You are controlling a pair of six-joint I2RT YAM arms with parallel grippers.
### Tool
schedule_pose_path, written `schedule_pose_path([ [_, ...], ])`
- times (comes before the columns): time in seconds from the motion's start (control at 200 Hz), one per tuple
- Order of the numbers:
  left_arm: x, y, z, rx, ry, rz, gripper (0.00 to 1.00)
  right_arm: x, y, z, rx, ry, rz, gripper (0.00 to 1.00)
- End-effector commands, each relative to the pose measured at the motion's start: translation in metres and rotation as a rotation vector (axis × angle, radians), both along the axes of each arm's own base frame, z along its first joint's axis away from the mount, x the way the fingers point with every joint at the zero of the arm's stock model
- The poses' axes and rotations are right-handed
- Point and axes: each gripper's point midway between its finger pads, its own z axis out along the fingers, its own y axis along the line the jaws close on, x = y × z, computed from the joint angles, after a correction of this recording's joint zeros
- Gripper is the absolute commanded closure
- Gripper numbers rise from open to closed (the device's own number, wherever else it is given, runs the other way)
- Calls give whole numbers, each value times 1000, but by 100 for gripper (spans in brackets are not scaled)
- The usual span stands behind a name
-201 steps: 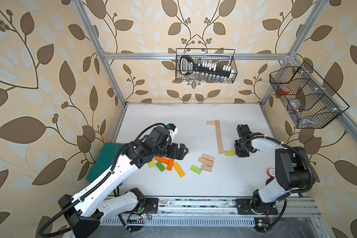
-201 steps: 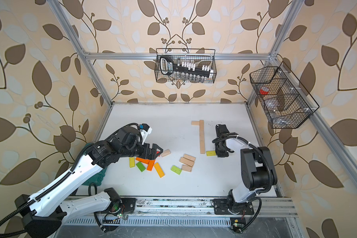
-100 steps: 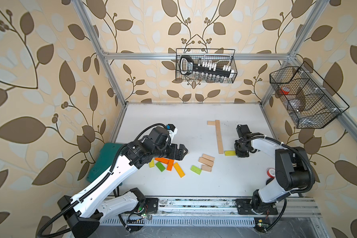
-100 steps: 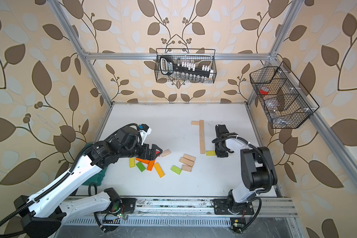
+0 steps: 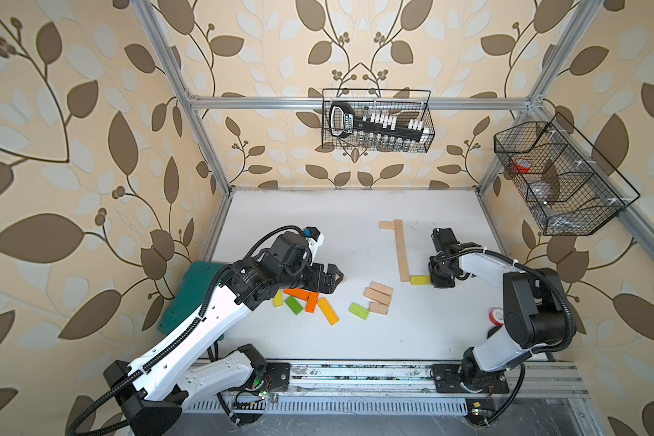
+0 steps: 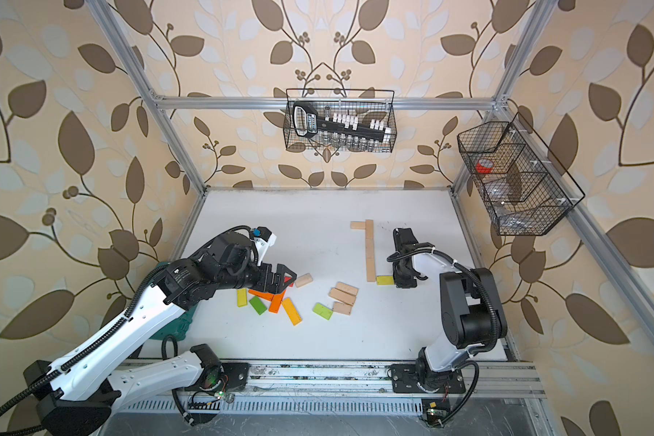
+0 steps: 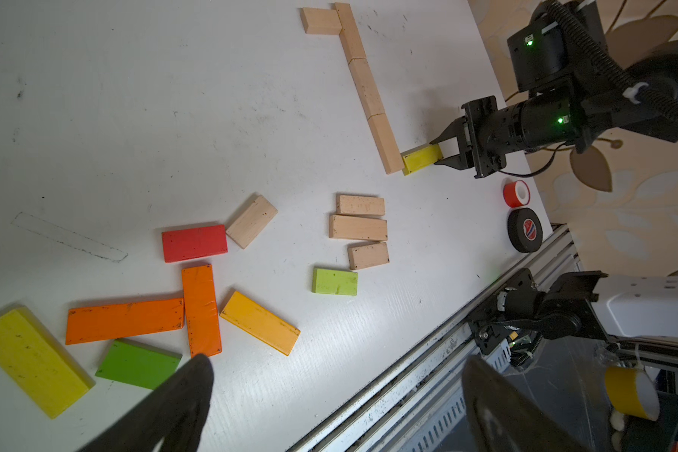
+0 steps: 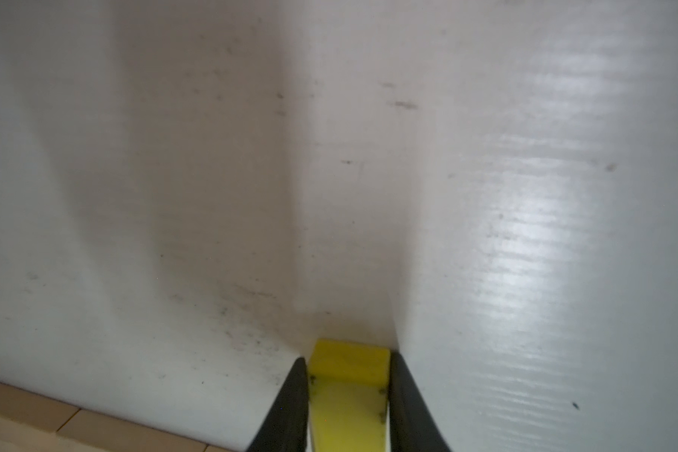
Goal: Assemble a giraffe with building blocks
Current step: Assemble the building block at the center of the board.
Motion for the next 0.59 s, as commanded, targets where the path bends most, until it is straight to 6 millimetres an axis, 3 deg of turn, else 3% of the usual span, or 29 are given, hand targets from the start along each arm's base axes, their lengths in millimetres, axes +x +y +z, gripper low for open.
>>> schedule_pose_path([
  [0.0,2,6,9,0,-41,6,1,-3,4,-9,58,26,-244,72],
  [0.59,3,9,7,4,-40,12,1,3,6,-8,63,19,-255,70],
])
